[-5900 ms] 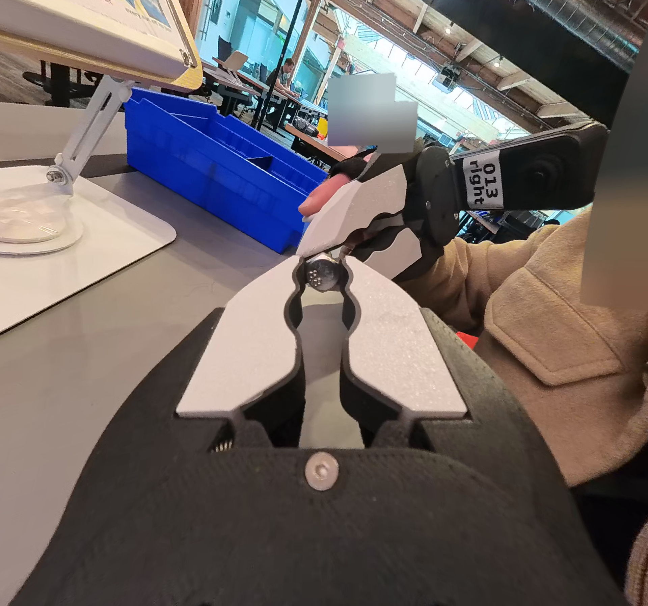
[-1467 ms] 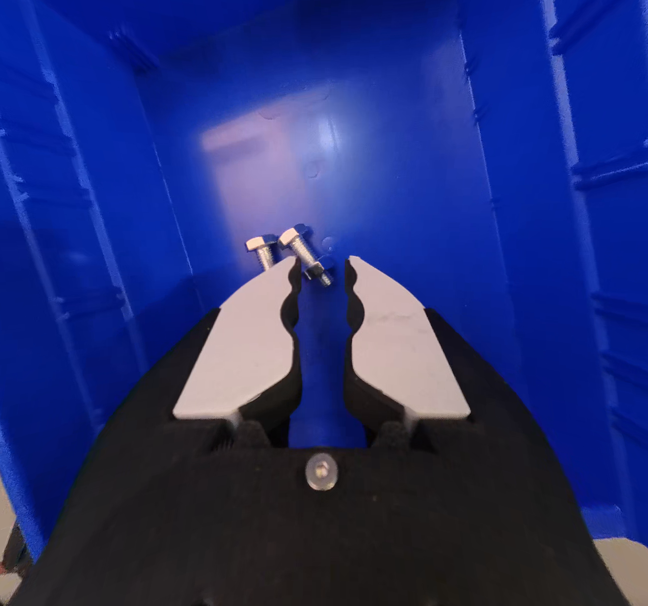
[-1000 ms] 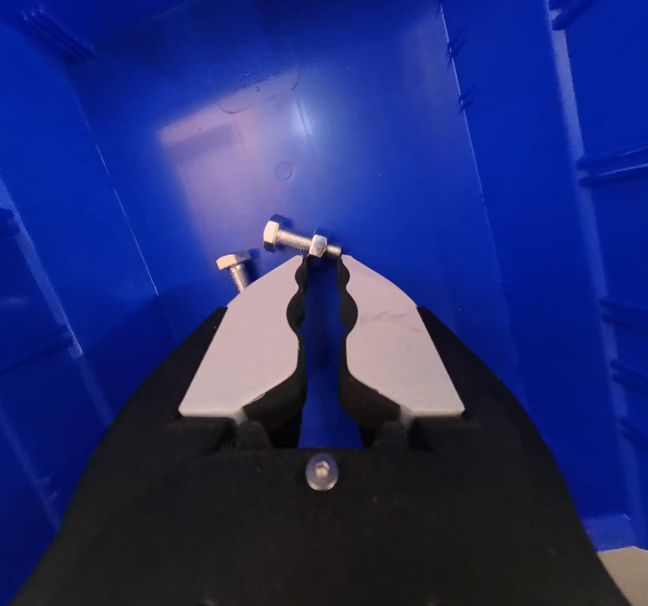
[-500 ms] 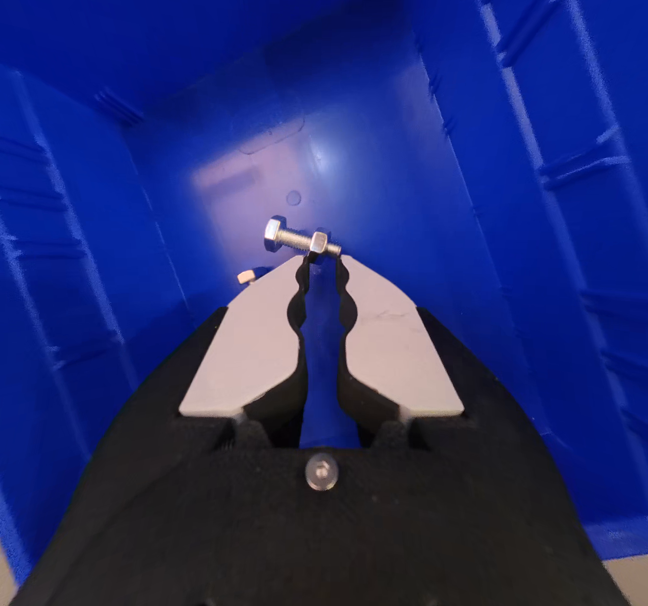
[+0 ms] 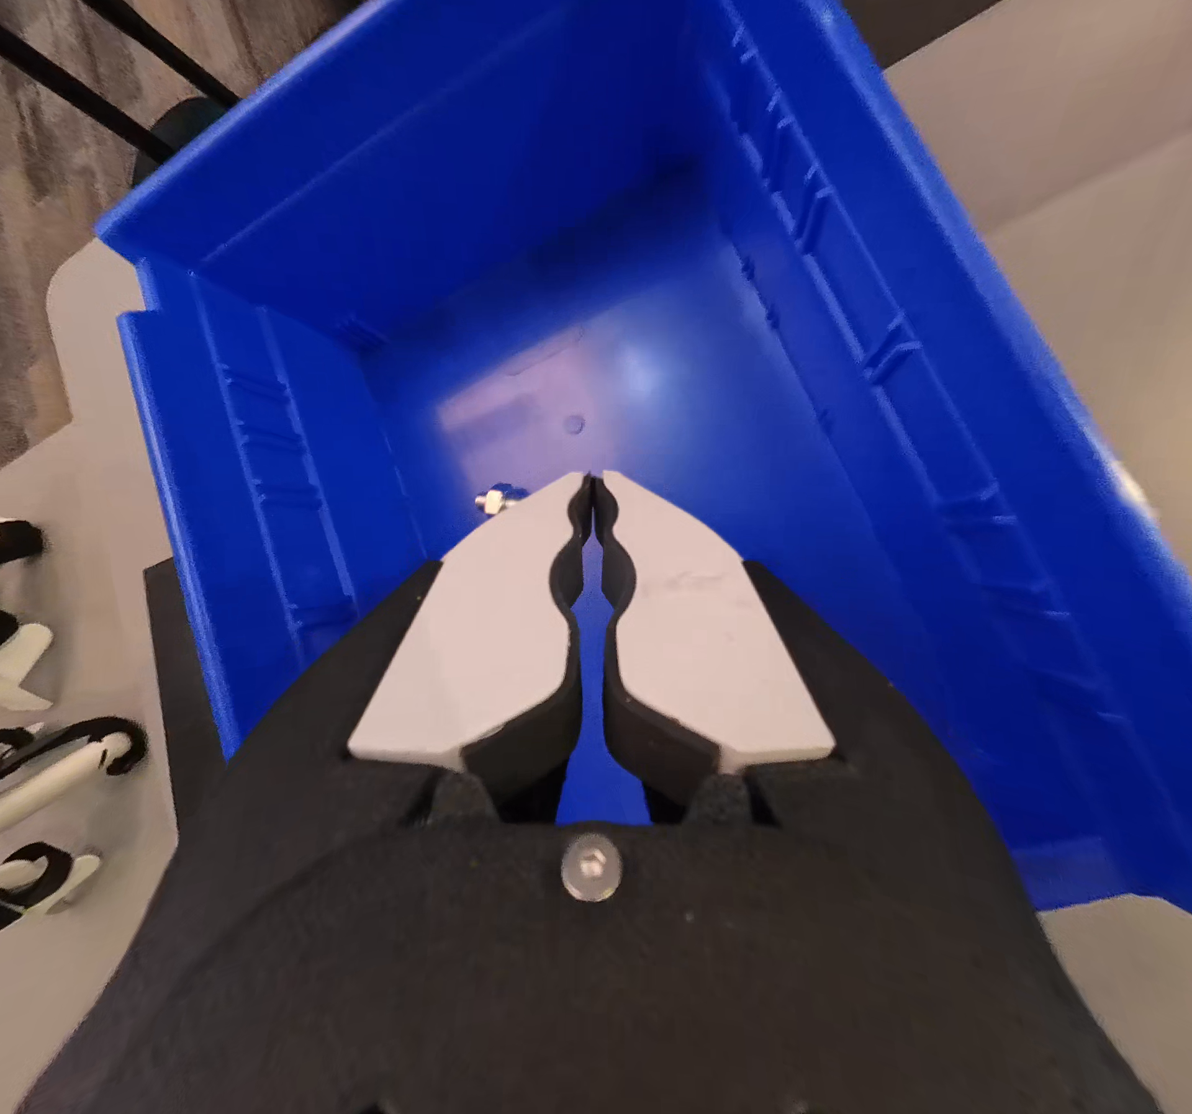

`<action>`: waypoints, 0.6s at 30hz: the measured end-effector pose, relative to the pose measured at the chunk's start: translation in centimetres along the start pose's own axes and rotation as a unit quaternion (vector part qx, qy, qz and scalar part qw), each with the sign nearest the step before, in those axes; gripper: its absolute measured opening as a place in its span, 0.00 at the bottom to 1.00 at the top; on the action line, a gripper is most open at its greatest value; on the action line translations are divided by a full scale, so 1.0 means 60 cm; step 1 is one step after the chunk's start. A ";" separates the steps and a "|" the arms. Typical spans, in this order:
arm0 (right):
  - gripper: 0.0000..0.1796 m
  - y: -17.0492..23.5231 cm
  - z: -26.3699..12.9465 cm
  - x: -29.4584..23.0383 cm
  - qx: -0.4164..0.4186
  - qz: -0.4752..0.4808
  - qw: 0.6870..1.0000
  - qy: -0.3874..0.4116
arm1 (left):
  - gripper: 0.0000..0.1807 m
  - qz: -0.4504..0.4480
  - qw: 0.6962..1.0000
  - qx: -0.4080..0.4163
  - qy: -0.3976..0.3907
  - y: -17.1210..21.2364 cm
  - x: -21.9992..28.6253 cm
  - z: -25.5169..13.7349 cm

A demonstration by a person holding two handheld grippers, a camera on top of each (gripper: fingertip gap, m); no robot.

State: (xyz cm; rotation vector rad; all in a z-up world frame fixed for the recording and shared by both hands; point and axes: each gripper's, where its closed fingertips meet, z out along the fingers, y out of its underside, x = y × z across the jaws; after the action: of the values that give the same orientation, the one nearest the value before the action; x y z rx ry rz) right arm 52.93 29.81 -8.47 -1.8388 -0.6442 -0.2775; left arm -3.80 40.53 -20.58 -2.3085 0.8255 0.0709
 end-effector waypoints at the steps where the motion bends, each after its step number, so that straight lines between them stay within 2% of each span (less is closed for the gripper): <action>1: 0.07 -0.001 -0.001 -0.001 0.001 -0.001 1.000 -0.001 | 0.00 -0.001 1.000 -0.009 -0.002 0.006 -0.004 0.002; 4: 0.07 -0.004 0.000 -0.005 0.004 0.001 1.000 -0.007 | 0.00 -0.014 0.999 -0.020 -0.020 0.018 -0.020 0.006; 9: 0.07 -0.001 0.006 -0.013 0.000 -0.002 1.000 -0.014 | 0.01 -0.038 0.993 -0.105 -0.029 0.071 -0.029 0.032; 11: 0.07 -0.002 0.006 -0.016 0.001 -0.003 1.000 -0.016 | 0.07 -0.054 0.988 -0.138 -0.031 0.092 -0.033 0.040; 16: 0.07 -0.002 0.009 -0.021 0.000 -0.005 1.000 -0.021 | 0.20 -0.078 0.984 -0.159 -0.024 0.112 -0.035 0.057; 17: 0.07 -0.002 0.009 -0.022 0.000 -0.006 1.000 -0.021 | 0.20 -0.082 0.983 -0.163 -0.022 0.116 -0.035 0.062; 18: 0.07 -0.003 0.010 -0.023 0.000 -0.006 1.000 -0.022 | 0.16 -0.089 0.983 -0.159 -0.007 0.116 -0.029 0.066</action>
State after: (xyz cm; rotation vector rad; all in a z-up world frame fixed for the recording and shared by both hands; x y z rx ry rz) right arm 51.64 29.98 -9.22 -1.8455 -0.6850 -0.2454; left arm -8.59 39.94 -27.24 -2.6694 0.6333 0.1482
